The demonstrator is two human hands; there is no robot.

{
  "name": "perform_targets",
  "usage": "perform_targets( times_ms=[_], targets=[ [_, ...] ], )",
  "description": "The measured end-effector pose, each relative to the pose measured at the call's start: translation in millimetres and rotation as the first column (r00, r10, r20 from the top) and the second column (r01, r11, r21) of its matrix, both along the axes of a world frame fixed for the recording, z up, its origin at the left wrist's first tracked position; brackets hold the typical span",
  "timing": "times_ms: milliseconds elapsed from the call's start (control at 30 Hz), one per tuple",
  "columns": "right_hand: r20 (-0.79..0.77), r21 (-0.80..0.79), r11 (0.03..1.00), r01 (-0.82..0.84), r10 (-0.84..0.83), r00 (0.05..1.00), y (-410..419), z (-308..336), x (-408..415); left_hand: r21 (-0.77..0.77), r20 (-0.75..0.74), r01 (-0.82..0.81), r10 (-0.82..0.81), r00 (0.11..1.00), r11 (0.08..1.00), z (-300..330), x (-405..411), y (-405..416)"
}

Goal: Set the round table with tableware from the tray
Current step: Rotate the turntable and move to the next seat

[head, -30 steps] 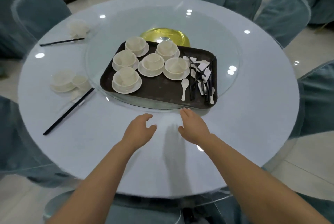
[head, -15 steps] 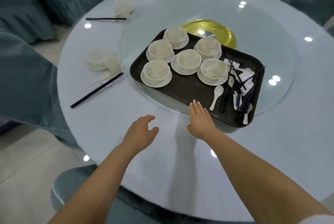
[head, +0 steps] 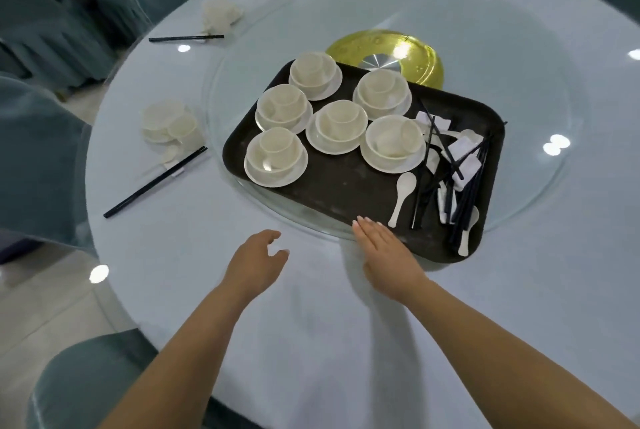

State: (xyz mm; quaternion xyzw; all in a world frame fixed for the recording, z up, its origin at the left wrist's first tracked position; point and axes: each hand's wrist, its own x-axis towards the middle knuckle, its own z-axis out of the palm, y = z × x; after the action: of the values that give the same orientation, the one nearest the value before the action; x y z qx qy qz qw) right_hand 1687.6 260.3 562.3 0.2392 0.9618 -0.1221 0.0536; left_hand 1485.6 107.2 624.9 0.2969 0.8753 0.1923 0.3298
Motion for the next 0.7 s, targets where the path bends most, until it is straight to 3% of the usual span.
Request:
perform_targets(
  times_ms=[167,333,567,700],
  targets=[
    [-0.129,0.058,0.997,0.055,-0.047,0.990,12.7,8.4,30.1,0.025,-0.032,-0.015,0.016,0.999,1.000,-1.8,9.3,17.0],
    [-0.162,0.081,0.978,0.193,-0.178,0.971,13.0,5.4,44.9,0.078,-0.085,-0.028,0.035,0.996,0.997,3.2,5.4,32.0],
    [-0.119,-0.042,0.960,0.277,-0.280,0.953,19.0,-1.3,18.8,0.181,-0.067,-0.025,0.038,0.997,0.983,15.4,-4.0,75.2],
    [-0.169,-0.204,0.859,0.469,-0.503,0.848,26.0,1.0,18.4,0.268,-0.055,0.056,-0.042,0.998,0.962,19.8,-6.4,99.1]
  ],
)
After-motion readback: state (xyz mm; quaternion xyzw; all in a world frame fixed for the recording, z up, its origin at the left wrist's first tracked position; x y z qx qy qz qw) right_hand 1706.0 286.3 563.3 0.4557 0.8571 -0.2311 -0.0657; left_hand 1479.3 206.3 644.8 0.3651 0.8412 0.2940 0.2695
